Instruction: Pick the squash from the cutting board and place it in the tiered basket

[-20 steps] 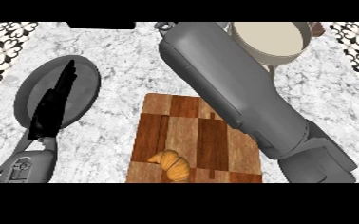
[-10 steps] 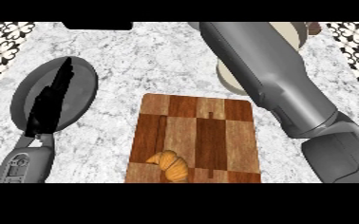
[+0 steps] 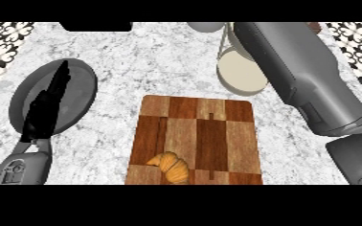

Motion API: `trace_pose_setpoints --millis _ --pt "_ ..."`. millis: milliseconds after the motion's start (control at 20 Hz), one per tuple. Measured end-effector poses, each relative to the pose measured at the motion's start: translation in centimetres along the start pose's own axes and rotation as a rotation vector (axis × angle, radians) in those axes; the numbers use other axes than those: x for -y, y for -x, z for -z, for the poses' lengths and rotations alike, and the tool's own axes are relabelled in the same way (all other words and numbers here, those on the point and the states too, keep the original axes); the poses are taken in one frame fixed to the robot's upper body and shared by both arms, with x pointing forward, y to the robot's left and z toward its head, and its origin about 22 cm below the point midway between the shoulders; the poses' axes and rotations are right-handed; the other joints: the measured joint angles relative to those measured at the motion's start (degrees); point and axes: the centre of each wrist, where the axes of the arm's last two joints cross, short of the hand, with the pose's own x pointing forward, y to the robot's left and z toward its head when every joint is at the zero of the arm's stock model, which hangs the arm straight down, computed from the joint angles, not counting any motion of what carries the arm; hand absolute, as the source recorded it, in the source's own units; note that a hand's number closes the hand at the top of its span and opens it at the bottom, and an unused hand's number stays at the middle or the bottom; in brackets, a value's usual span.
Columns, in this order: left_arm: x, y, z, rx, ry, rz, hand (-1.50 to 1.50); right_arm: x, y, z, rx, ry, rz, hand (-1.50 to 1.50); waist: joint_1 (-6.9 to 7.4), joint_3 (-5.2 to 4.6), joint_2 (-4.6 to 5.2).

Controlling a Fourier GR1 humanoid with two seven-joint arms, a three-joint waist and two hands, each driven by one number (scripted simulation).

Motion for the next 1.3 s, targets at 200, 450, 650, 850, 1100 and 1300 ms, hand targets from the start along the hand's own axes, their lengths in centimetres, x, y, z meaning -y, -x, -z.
trace_pose_setpoints --millis 200,450,650,850,1100,1300 --pt "-0.2 -0.1 0.2 -0.005 0.001 -0.002 0.0 -1.4 2.0 0.7 0.007 -0.071 0.031 1.5 -0.05 0.01 0.04" --pt "0.5 -0.7 0.0 -0.004 0.005 0.001 0.0 -3.3 4.3 1.1 0.007 -0.16 0.092 1.5 0.02 0.01 0.03" --pt "0.7 -0.6 -0.2 -0.005 0.011 -0.001 0.0 -3.9 5.1 1.3 -0.096 -0.241 0.217 -1.5 -0.01 -0.05 -0.21" --pt "0.4 -0.8 -0.5 0.001 0.01 -0.005 0.0 -4.7 6.3 1.2 -0.115 -0.239 0.304 -1.5 0.12 -0.46 -0.96" --pt "0.4 0.1 -0.8 -0.002 0.002 -0.001 0.0 -5.0 7.3 0.9 -0.138 -0.161 0.439 -1.5 0.0 -0.32 -0.71" --pt "0.3 -0.2 -0.2 -0.008 -0.002 -0.002 0.0 -4.5 8.1 0.4 -0.143 -0.095 0.507 -1.5 -0.29 -0.11 -0.33"
